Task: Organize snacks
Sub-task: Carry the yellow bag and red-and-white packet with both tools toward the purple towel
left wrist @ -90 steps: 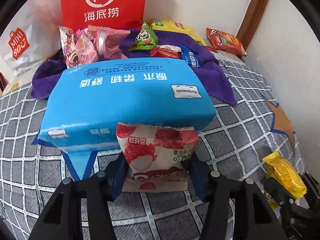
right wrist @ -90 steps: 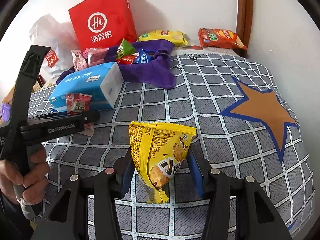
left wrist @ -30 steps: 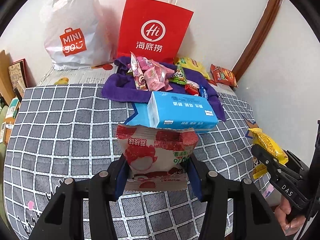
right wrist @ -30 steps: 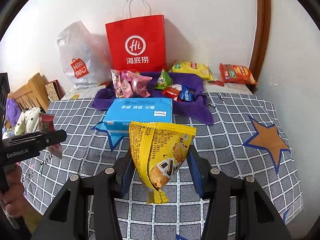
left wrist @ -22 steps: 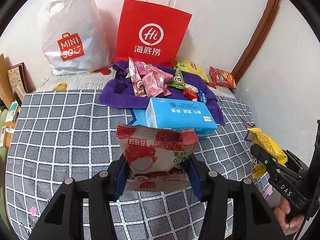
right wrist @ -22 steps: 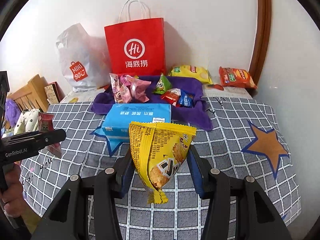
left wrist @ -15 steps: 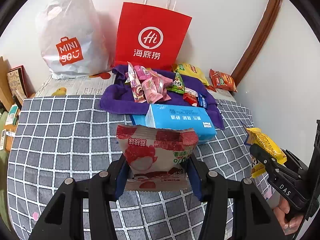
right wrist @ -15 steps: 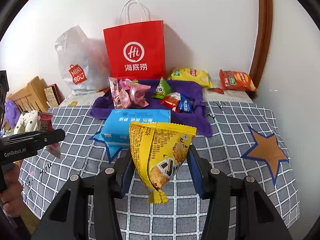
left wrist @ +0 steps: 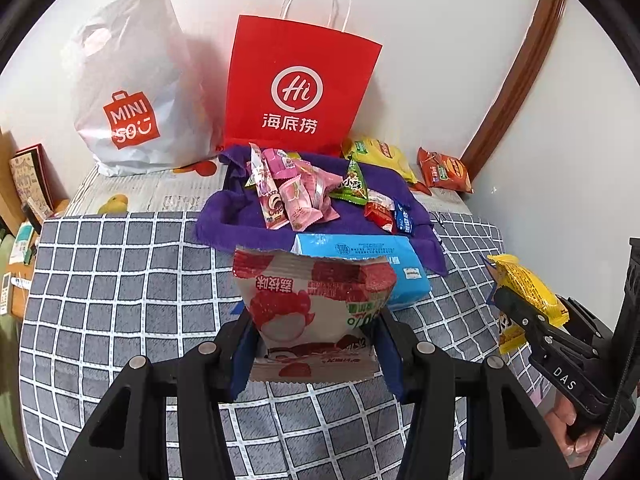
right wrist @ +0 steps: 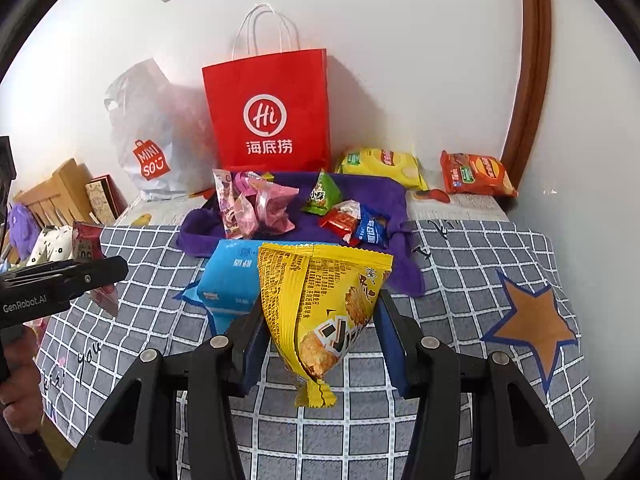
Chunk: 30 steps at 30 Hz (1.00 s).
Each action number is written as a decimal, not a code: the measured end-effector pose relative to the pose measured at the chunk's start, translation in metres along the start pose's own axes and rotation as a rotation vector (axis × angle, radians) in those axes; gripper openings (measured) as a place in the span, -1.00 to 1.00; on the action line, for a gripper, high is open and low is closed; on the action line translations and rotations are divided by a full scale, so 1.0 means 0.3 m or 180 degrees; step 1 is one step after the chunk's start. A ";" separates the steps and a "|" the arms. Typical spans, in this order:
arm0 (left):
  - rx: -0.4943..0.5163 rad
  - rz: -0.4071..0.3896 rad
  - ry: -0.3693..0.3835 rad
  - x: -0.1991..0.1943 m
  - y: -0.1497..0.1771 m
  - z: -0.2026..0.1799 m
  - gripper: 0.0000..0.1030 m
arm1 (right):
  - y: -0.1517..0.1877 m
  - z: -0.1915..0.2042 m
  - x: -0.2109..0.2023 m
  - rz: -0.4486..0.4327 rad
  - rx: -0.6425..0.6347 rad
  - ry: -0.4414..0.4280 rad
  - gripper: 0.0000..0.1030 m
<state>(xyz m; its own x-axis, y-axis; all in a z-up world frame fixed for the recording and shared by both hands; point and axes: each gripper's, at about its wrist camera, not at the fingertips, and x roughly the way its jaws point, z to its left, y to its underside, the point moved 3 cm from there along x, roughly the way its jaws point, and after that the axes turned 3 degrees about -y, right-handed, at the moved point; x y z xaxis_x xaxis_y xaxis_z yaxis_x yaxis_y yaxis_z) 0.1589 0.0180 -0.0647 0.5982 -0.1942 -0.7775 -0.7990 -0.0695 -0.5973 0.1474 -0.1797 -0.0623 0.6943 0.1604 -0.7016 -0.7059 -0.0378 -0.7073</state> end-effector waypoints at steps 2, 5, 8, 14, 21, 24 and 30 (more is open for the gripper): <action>0.0000 -0.0001 0.0000 0.001 -0.003 0.000 -0.03 | -0.006 -0.002 0.003 -0.0007 -0.0003 -0.0001 -0.04; 0.0003 -0.0006 -0.0001 0.004 -0.011 0.000 -0.03 | -0.026 -0.007 0.013 -0.0016 0.0002 0.0003 -0.04; 0.0008 -0.0008 0.0017 0.008 -0.040 -0.002 -0.03 | -0.046 -0.013 0.021 -0.0059 -0.0014 -0.0005 -0.04; 0.0014 -0.0031 0.0017 0.016 -0.083 -0.012 -0.03 | -0.081 -0.024 0.030 -0.0103 -0.0023 0.0000 -0.04; 0.0013 -0.0041 0.0040 0.031 -0.117 -0.024 -0.03 | -0.117 -0.023 0.047 -0.0136 -0.0052 0.0004 -0.04; 0.0025 -0.0041 0.0038 0.037 -0.126 -0.027 -0.03 | -0.128 -0.025 0.057 -0.0143 -0.0054 0.0001 -0.04; 0.0059 -0.0054 0.0031 0.048 -0.151 -0.033 -0.03 | -0.151 -0.041 0.080 -0.0155 -0.0042 0.0020 -0.04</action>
<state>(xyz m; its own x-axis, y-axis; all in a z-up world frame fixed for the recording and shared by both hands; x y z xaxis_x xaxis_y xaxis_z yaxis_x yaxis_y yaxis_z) 0.2029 0.0085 -0.0467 0.6108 -0.2027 -0.7654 -0.7875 -0.0548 -0.6139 0.1978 -0.1864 -0.0480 0.7286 0.1563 -0.6668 -0.6695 -0.0431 -0.7416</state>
